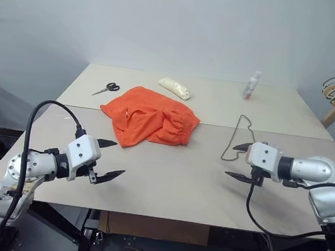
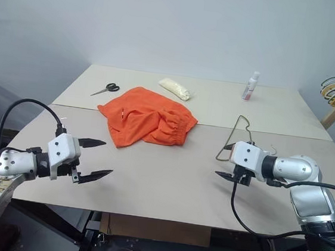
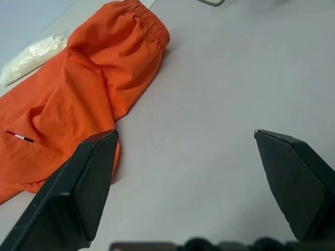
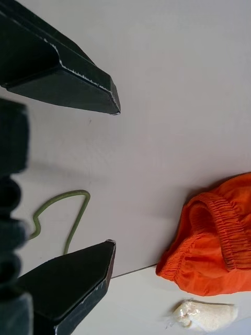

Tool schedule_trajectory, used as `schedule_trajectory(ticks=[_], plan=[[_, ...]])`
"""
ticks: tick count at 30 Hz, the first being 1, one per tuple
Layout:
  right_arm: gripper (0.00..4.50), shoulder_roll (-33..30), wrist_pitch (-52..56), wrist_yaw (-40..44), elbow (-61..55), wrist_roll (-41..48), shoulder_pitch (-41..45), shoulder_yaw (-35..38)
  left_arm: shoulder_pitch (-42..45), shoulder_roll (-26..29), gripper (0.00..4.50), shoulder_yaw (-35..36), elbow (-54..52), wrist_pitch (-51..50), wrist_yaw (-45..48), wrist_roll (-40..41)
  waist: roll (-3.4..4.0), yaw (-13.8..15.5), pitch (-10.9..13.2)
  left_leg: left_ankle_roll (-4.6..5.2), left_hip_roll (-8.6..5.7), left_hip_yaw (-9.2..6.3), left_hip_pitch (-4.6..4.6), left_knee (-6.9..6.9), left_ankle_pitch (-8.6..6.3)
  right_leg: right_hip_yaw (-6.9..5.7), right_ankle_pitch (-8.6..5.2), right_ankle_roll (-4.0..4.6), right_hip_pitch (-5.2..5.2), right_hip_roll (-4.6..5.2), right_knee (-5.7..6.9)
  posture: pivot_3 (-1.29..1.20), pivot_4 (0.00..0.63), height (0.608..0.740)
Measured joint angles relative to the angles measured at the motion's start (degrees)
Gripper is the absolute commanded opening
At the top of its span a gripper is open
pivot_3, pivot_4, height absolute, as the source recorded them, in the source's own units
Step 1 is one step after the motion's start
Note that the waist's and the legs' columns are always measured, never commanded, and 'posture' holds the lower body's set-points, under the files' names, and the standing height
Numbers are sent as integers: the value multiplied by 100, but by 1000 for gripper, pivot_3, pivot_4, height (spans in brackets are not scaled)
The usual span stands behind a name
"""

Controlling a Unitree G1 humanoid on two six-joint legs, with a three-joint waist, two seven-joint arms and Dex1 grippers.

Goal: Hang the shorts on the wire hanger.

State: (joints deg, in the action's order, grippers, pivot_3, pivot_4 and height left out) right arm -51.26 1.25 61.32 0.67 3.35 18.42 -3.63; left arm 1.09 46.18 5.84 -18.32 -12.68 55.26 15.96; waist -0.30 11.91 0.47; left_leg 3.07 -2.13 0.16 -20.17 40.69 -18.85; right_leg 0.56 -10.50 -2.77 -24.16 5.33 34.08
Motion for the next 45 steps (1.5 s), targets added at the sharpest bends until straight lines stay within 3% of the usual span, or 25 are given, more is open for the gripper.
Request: schedule_trajectory(ticks=[24, 35, 45], plan=[[4455, 251, 1, -73, 59, -99, 194, -124, -25, -6, 4500, -6, -7, -147, -123, -8, 0, -14, 0, -1, 1, 1, 1, 0, 0, 0, 0, 0, 0, -1, 1, 277, 0, 740], [4455, 1238, 391, -196, 1534, -352, 2183, -692, -20, 2, 4500, -127, -14, -140, -17, -19, 0, -191, 0, -16, -1, 1, 1, -1, 9, 0, 0, 2, -4, -2, 1, 245, 0, 740], [4455, 2950, -15, -833, 4702, -824, 4194, -967, 36, 13, 4500, -292, 53, -97, -13, -148, 0, -469, 0, -101, -2, -5, 24, -88, 59, -3, 6, 21, -16, -8, 16, 263, 0, 740]])
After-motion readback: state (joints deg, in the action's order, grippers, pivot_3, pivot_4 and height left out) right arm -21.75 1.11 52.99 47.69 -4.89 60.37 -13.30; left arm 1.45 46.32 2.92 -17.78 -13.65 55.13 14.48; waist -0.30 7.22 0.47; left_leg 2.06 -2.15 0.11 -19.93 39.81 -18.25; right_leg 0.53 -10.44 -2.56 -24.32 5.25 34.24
